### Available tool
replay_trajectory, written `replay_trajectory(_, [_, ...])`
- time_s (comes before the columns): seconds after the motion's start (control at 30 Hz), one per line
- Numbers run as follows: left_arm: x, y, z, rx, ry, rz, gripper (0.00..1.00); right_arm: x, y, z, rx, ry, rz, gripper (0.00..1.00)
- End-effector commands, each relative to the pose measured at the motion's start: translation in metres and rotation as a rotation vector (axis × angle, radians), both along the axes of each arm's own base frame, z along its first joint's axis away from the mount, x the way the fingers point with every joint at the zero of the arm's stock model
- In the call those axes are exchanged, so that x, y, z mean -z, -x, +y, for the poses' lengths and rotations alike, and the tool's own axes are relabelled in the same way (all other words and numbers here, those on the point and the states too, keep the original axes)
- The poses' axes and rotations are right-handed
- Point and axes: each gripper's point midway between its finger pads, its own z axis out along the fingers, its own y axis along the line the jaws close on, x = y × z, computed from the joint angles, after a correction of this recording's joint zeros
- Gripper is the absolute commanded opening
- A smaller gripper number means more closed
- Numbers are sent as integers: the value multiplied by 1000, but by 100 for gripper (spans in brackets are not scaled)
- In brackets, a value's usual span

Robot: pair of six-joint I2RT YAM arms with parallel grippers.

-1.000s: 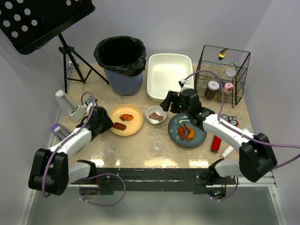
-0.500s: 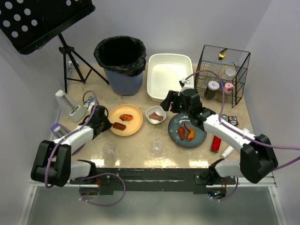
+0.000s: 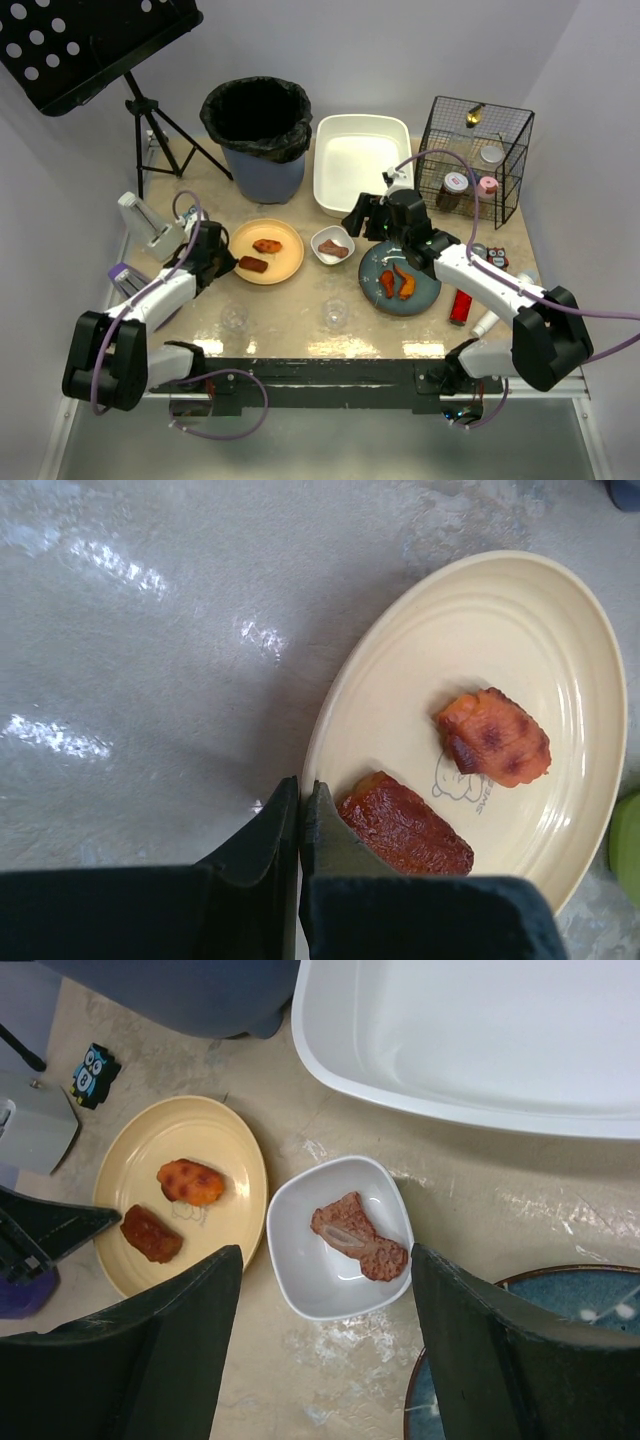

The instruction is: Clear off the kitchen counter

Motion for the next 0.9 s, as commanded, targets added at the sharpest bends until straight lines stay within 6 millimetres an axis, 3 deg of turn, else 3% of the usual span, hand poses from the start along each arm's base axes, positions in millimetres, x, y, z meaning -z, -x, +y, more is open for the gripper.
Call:
replay_trajectory(0.0, [-45, -17, 0, 30, -16, -90, 0, -26, 2, 10, -56, -54, -75, 75])
replay_trajectory(0.27, [-95, -22, -14, 132, 12, -180, 0, -38, 7, 34, -194, -101, -106, 77])
replay_trajectory(0.5, [-127, -22, -31, 249, 52, -241, 0, -50, 10, 53, -316, -125, -124, 78])
replay_trajectory(0.87, [-144, -23, -60, 383, 162, -288, 0, -41, 15, 71, -360, -247, -60, 78])
